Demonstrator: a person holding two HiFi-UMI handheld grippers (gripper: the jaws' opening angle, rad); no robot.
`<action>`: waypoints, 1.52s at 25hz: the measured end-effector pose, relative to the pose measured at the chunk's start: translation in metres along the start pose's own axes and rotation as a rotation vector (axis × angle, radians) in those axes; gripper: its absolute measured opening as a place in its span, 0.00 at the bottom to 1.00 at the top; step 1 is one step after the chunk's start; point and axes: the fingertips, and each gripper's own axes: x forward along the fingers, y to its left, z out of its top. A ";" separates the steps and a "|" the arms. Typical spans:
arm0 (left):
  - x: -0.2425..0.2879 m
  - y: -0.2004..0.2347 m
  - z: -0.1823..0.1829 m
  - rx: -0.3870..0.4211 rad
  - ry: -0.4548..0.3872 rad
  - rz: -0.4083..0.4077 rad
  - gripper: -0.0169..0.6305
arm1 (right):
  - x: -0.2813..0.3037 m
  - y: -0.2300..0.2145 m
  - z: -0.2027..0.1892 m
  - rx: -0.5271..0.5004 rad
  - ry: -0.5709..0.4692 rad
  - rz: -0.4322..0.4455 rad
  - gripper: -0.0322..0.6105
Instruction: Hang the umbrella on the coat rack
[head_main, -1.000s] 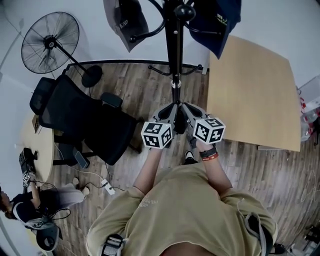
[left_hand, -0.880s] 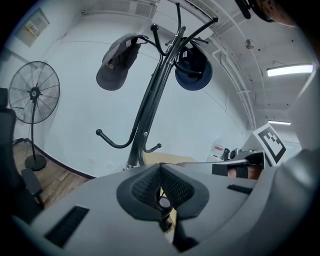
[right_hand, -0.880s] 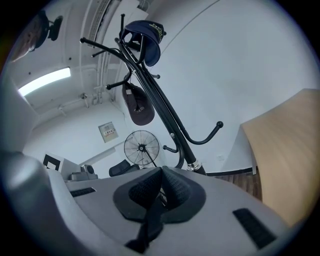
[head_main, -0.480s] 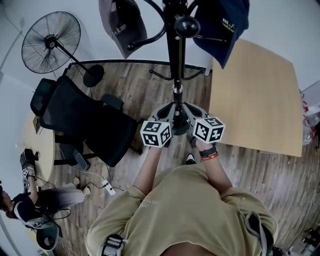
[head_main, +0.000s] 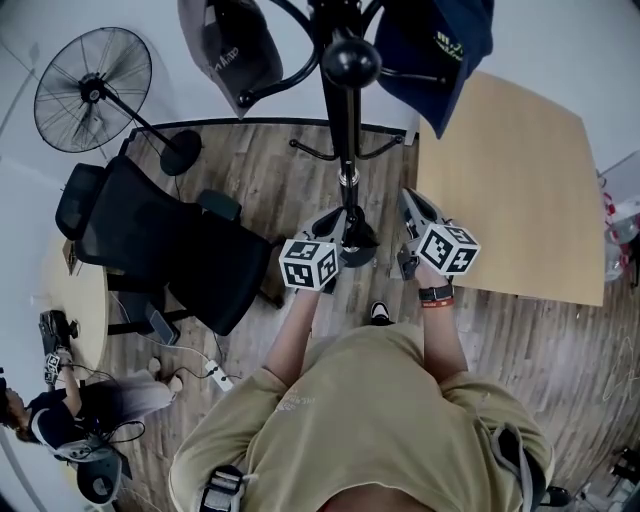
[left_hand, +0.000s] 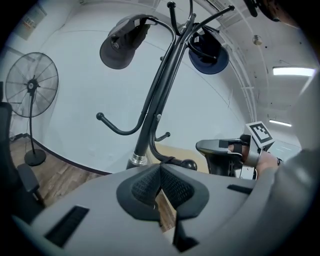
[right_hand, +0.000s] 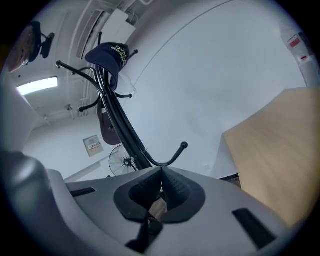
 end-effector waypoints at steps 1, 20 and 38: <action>0.001 0.000 -0.003 -0.003 0.002 -0.009 0.06 | -0.001 -0.002 -0.007 0.014 0.013 -0.003 0.07; -0.035 -0.021 -0.010 0.014 -0.073 -0.015 0.06 | -0.010 0.049 -0.040 -0.051 0.085 0.051 0.07; -0.146 -0.045 0.003 0.069 -0.220 0.029 0.06 | -0.091 0.114 -0.077 -0.218 -0.007 -0.028 0.07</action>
